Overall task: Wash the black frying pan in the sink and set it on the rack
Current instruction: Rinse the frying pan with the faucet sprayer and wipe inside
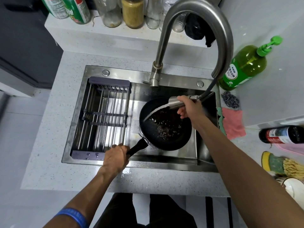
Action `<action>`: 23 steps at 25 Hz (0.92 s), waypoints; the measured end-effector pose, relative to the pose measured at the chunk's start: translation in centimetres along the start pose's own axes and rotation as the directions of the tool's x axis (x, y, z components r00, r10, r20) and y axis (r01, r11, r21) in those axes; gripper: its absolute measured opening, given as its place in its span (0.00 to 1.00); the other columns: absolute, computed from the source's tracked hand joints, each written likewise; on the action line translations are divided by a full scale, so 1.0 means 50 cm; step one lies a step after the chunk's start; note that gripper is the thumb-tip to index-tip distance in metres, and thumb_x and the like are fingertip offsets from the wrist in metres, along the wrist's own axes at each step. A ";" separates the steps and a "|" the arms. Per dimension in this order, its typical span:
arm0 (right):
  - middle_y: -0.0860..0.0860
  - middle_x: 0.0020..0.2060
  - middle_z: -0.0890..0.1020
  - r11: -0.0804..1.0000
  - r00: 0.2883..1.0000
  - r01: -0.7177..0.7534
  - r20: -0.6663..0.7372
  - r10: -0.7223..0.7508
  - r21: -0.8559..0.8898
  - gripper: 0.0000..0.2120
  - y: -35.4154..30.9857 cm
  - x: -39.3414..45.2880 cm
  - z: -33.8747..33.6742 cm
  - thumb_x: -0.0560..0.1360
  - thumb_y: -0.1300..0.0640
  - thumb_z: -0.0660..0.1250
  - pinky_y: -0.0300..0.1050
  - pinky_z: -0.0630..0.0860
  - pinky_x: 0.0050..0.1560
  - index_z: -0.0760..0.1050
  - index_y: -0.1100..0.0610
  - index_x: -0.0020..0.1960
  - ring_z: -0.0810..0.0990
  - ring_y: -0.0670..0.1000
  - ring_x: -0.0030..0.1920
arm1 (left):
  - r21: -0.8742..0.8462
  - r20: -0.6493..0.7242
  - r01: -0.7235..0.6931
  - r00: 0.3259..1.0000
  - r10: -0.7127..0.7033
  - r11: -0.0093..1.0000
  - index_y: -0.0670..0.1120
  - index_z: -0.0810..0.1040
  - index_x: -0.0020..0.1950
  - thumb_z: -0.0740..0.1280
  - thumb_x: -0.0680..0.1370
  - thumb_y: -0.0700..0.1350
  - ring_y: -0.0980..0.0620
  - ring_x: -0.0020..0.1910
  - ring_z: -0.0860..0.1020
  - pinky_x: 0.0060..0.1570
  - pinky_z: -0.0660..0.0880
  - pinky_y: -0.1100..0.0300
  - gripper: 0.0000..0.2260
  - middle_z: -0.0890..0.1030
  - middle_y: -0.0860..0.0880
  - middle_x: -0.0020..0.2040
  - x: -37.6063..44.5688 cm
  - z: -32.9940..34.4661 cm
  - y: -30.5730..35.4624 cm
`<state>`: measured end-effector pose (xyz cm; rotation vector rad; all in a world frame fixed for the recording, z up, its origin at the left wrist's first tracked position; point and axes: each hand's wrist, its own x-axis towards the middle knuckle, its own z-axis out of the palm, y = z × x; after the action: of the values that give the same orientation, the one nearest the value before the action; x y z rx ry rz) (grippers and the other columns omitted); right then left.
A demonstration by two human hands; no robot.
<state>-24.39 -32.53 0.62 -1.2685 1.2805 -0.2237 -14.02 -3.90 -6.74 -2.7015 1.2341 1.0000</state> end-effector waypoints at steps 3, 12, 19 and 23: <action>0.55 0.29 0.79 0.997 0.994 0.056 -0.087 -0.060 -0.051 0.10 0.002 0.014 -0.018 0.73 0.50 0.71 0.43 0.73 0.32 0.79 0.58 0.43 0.76 0.49 0.29 | 0.005 -0.003 -0.008 1.000 0.008 1.000 0.51 0.78 0.52 0.65 0.79 0.50 0.56 0.35 0.73 0.35 0.67 0.66 0.05 0.72 0.56 0.36 -0.002 -0.001 0.004; 0.54 0.26 0.79 0.946 0.994 0.084 -0.039 -0.101 -0.314 0.12 0.021 0.025 -0.064 0.72 0.47 0.70 0.43 0.71 0.29 0.80 0.57 0.40 0.76 0.48 0.25 | 0.010 0.012 -0.022 1.000 0.022 1.000 0.51 0.78 0.52 0.66 0.79 0.50 0.55 0.38 0.75 0.39 0.71 0.63 0.05 0.75 0.54 0.40 -0.002 -0.009 0.010; 0.58 0.31 0.81 0.954 0.989 0.106 -0.070 -0.130 -0.280 0.10 0.000 0.035 -0.075 0.71 0.49 0.71 0.45 0.72 0.33 0.80 0.56 0.38 0.78 0.51 0.30 | 0.003 0.019 -0.005 1.000 0.005 1.000 0.51 0.78 0.54 0.67 0.78 0.48 0.55 0.38 0.74 0.40 0.70 0.64 0.05 0.74 0.55 0.39 -0.005 -0.018 0.014; 0.56 0.26 0.79 0.909 0.994 0.094 -0.019 -0.112 -0.406 0.13 0.019 0.022 -0.081 0.72 0.49 0.70 0.43 0.70 0.29 0.80 0.57 0.36 0.77 0.50 0.25 | -0.026 0.023 0.008 1.000 -0.007 1.000 0.49 0.77 0.53 0.67 0.79 0.48 0.55 0.37 0.75 0.40 0.70 0.65 0.06 0.73 0.55 0.37 -0.005 -0.016 0.012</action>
<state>-27.66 -35.31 0.15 -1.6961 1.3396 -0.0588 -14.13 -4.35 -5.81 -2.7034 1.2150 1.0507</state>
